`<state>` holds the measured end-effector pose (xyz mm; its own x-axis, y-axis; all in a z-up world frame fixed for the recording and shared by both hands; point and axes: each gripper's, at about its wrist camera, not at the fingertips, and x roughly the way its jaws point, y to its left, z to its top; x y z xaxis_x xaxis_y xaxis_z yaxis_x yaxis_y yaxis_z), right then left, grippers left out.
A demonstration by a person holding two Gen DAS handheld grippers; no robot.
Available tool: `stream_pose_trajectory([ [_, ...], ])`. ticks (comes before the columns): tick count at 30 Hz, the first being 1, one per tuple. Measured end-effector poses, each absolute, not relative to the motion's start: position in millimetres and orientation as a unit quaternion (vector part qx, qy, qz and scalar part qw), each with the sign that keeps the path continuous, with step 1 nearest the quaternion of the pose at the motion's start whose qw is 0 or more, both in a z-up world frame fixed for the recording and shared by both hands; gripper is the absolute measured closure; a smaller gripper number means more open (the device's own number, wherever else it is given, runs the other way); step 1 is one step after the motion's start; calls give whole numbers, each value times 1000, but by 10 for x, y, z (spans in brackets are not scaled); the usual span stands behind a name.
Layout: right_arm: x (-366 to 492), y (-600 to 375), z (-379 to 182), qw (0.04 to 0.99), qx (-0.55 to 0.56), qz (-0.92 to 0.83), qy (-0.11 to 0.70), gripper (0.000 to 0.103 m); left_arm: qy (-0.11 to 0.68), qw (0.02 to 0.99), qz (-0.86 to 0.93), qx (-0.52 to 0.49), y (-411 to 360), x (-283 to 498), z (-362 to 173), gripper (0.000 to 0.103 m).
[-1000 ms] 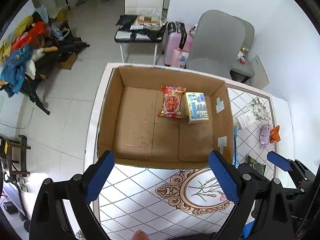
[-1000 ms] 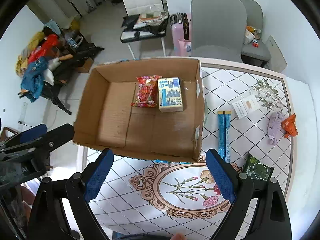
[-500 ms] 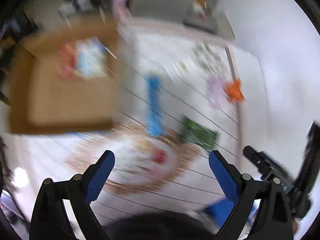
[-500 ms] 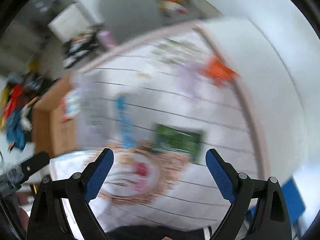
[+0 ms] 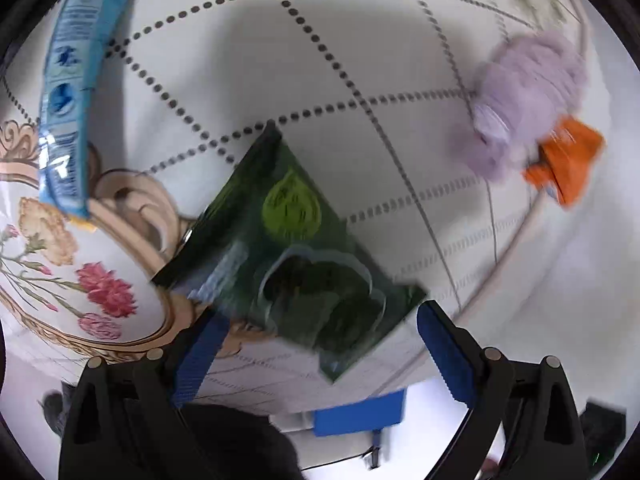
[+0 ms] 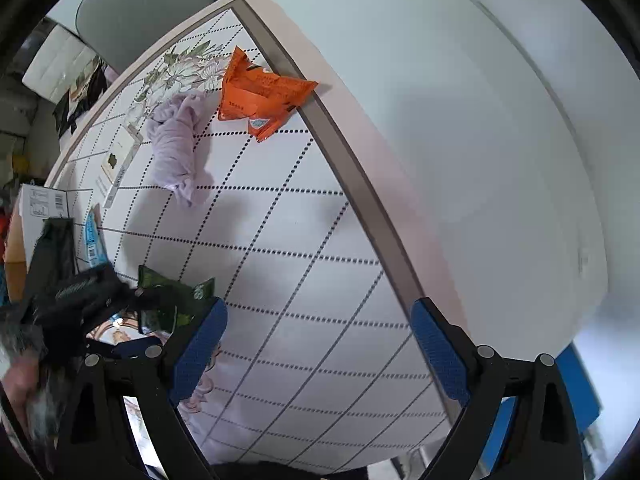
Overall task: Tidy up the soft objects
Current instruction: 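Grasp the green snack bag with left tool while right tool grasps lilac sock, then carry both items into the box and release them beside the others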
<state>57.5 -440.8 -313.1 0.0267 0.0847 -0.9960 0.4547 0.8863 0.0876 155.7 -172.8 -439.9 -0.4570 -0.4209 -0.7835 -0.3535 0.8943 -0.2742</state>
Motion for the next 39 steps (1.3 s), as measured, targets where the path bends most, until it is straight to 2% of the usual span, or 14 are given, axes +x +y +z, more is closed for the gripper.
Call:
stream_pose_trajectory([
  [1, 632, -4380, -3147, 688, 196, -129, 686, 8, 852, 475, -32, -217, -1767, 1583, -4415, 22],
  [3, 768, -4376, -3172, 690, 191, -117, 689, 8, 853, 495, -27, -163, -1873, 1651, -4416, 41],
  [5, 906, -4335, -3154, 693, 188, -100, 689, 8, 850, 513, -47, -112, -1981, 1717, -4366, 45],
  [7, 1065, -4282, -3128, 696, 181, -84, 689, 8, 835, 545, -70, -44, -2068, 1794, -4271, 59],
  [11, 1542, -4088, -3130, 708, 164, -40, 686, 8, 786, 608, -76, 87, -2096, 1997, -4093, 60],
  [17, 2277, -3810, -3543, 674, 207, 0, 709, 10, 783, 614, -73, 76, -1850, 2298, -4111, 59],
  [19, 2413, -3702, -3705, 661, 208, -1, 721, 16, 792, 605, -69, 46, -1747, 2337, -4179, 59],
  [20, 2458, -3669, -3768, 655, 208, -3, 726, 22, 796, 601, -66, 30, -1687, 2347, -4207, 60],
  [24, 2505, -3627, -3971, 640, 211, -24, 739, 59, 788, 612, -69, 10, -1603, 2364, -4189, 61],
  [35, 2155, -3598, -3940, 638, 208, -44, 740, 64, 779, 622, -82, 10, -1475, 2215, -4023, 67],
  [39, 2017, -3576, -3666, 654, 213, -34, 725, 64, 767, 632, -110, -7, -1541, 2101, -3681, 67],
])
